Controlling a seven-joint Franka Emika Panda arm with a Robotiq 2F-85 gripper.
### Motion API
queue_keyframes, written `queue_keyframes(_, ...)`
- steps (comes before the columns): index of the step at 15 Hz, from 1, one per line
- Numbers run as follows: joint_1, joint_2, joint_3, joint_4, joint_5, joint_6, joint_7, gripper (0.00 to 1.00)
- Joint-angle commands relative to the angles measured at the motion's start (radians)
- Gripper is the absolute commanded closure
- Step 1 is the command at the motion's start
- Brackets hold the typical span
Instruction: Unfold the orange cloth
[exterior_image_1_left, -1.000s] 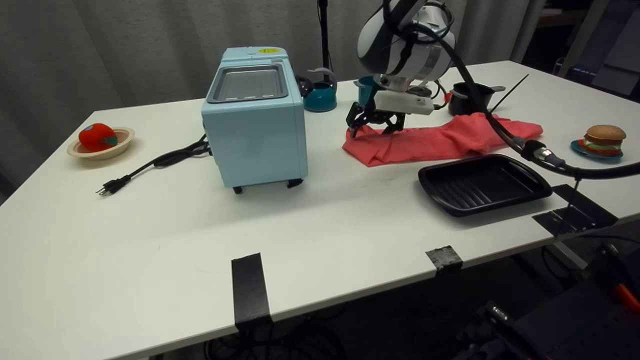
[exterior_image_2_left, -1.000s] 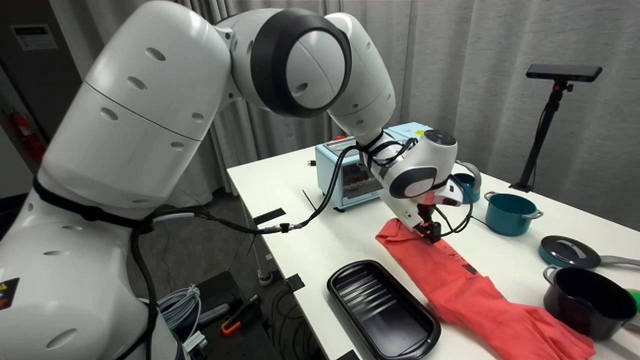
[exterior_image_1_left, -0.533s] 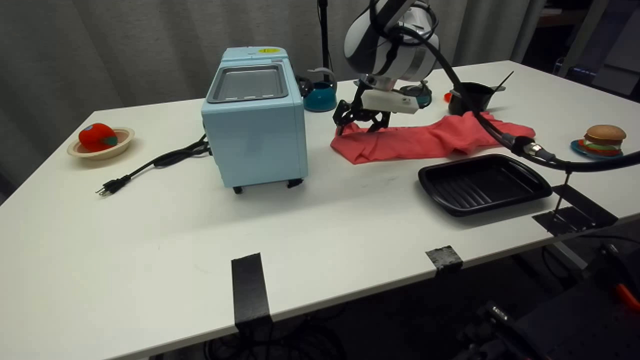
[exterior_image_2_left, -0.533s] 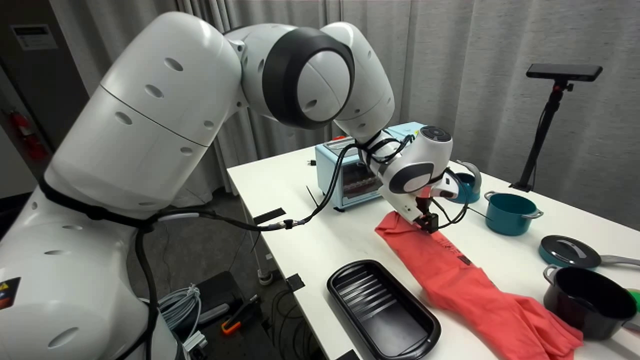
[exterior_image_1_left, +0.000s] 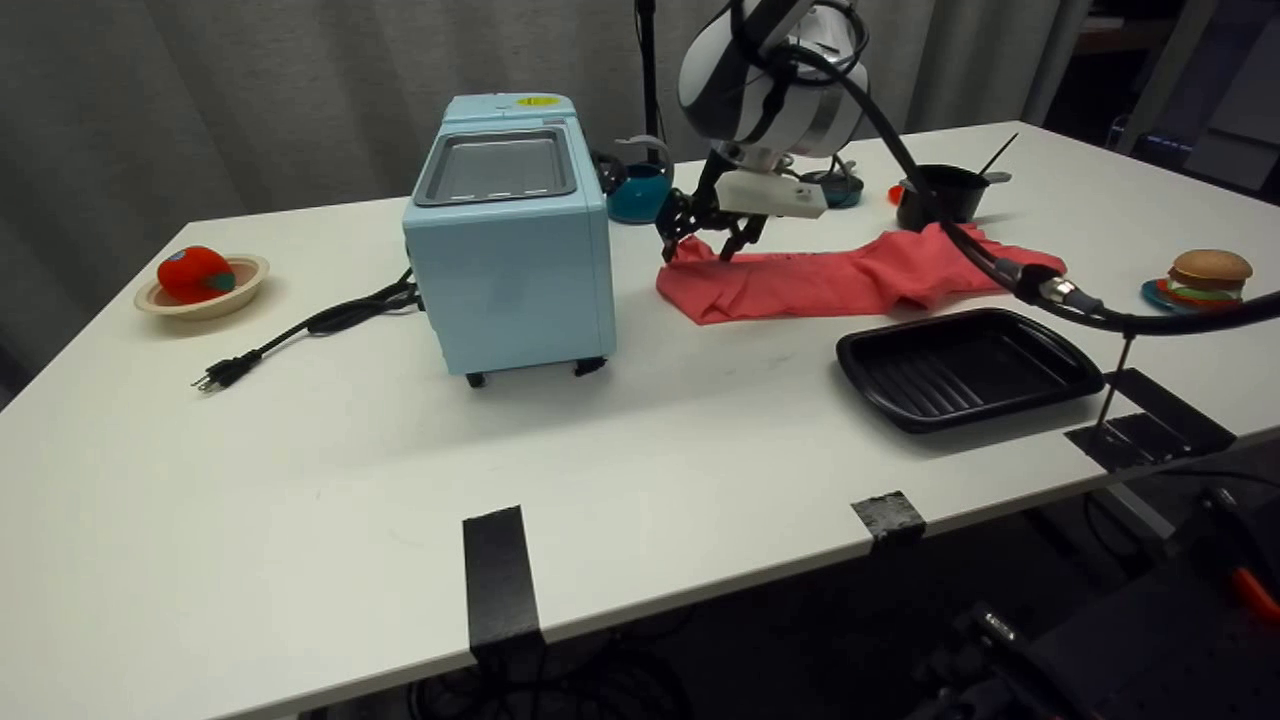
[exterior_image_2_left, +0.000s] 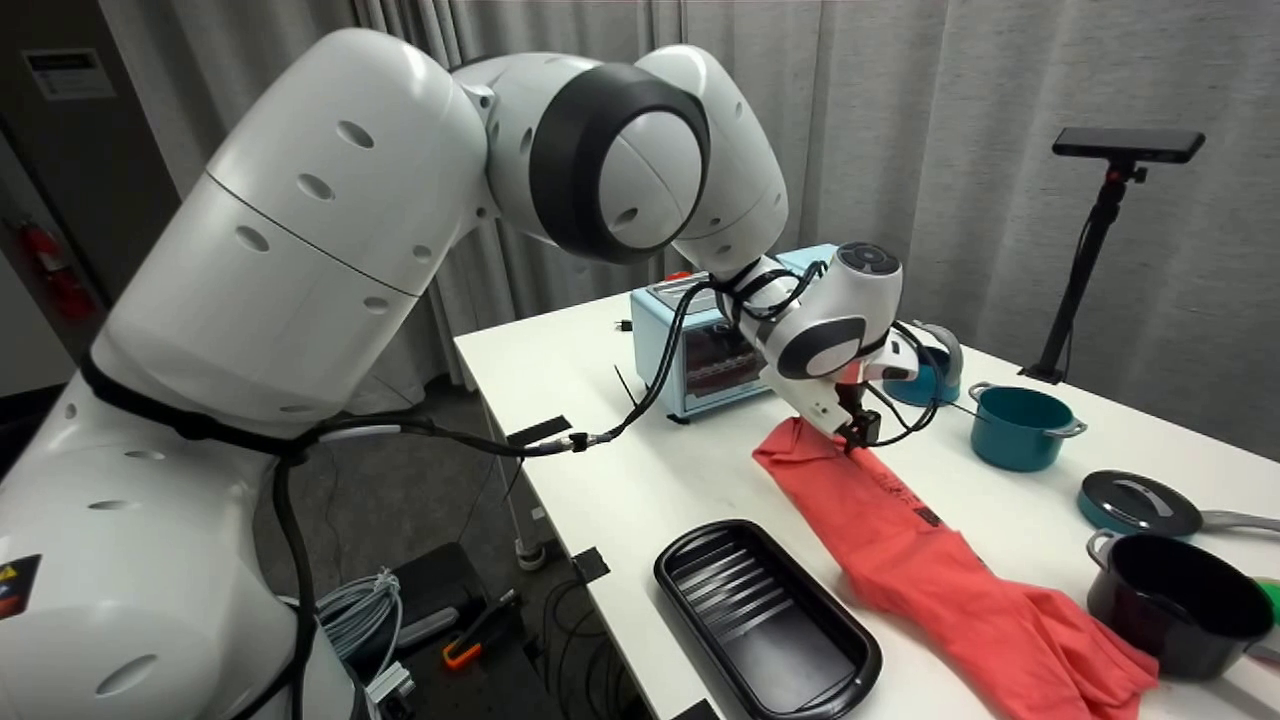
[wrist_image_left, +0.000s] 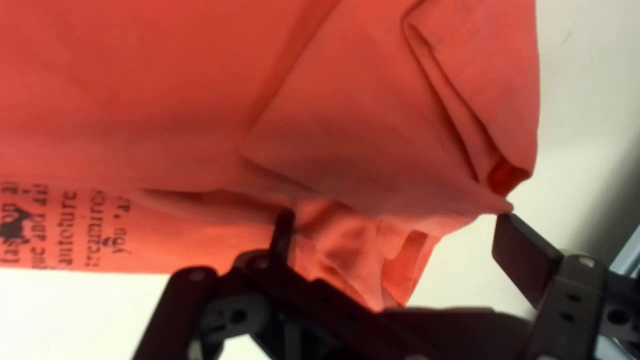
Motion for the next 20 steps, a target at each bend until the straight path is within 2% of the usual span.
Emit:
queue_keyframes(1,-0.018,-0.015,0.021,-0.003,-0.014,-0.002,-0.018,0.00)
queue_keyframes(2,-0.027,-0.057,0.024,-0.049,-0.010,-0.006,-0.021,0.00)
queue_keyframes(9,-0.037,-0.131,0.044,-0.139,0.006,-0.001,-0.030,0.00)
queue_keyframes(18,-0.025,-0.141,0.019,-0.228,-0.004,0.036,-0.008,0.00)
queue_keyframes(19,-0.026,-0.143,0.020,-0.234,-0.004,0.045,-0.008,0.21)
queue_keyframes(20,-0.027,-0.144,0.022,-0.238,-0.003,0.054,-0.008,0.27)
